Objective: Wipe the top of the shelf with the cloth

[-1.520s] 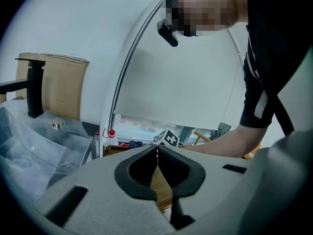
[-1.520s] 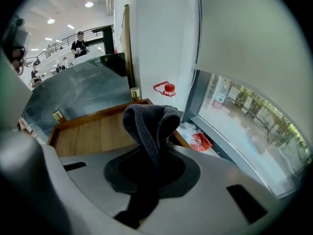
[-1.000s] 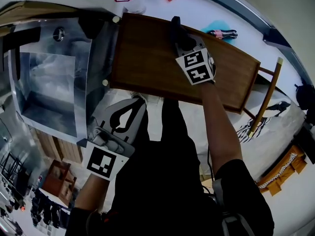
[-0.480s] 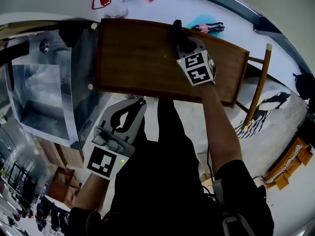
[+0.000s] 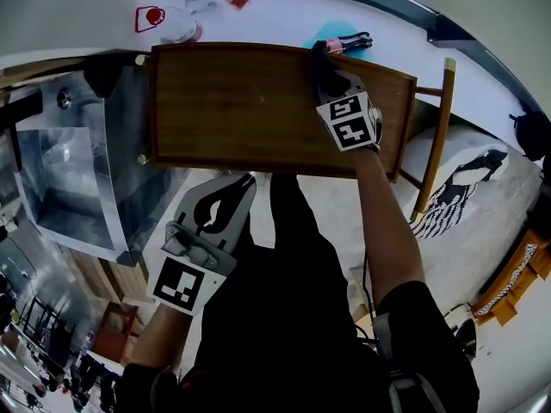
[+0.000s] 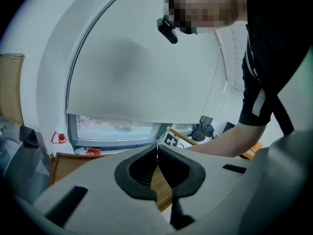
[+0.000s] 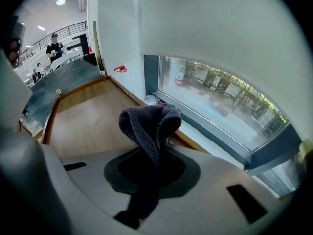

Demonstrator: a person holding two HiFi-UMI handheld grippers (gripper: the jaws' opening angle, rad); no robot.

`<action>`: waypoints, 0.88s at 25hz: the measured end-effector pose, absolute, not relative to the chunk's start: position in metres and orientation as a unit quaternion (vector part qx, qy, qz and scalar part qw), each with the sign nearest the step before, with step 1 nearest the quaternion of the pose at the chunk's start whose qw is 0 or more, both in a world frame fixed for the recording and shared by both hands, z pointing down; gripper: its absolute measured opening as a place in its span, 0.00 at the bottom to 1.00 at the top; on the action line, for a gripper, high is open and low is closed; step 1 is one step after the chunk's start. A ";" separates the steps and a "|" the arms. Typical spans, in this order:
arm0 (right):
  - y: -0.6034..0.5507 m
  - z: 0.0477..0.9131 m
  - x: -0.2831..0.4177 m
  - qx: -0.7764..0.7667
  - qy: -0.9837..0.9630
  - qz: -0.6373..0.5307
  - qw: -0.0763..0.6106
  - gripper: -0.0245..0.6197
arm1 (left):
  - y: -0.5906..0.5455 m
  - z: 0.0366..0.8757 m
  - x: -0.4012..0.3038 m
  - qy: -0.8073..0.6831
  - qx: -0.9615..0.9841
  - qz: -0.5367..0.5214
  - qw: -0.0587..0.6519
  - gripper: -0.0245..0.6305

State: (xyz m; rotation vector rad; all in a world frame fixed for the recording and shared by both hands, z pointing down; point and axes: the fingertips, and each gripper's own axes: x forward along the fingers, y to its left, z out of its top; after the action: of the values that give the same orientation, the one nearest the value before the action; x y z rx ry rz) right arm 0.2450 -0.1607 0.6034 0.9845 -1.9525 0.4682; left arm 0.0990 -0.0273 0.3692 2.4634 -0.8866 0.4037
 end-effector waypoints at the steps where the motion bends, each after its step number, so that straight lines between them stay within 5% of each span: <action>1: -0.160 0.604 0.253 0.400 -0.783 0.189 0.438 0.11 | -0.027 0.368 0.103 -0.323 0.903 0.147 0.242 0.07; 22: -0.141 0.603 0.375 0.468 -0.724 0.215 0.459 0.11 | -0.033 0.359 0.171 -0.287 0.918 0.151 0.228 0.07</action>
State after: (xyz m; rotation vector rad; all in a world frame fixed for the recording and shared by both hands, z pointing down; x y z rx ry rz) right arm 0.3752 -0.1412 0.6035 1.1524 -1.7830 0.5290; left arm 0.1708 -0.0327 0.3592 2.5291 -0.7898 0.4157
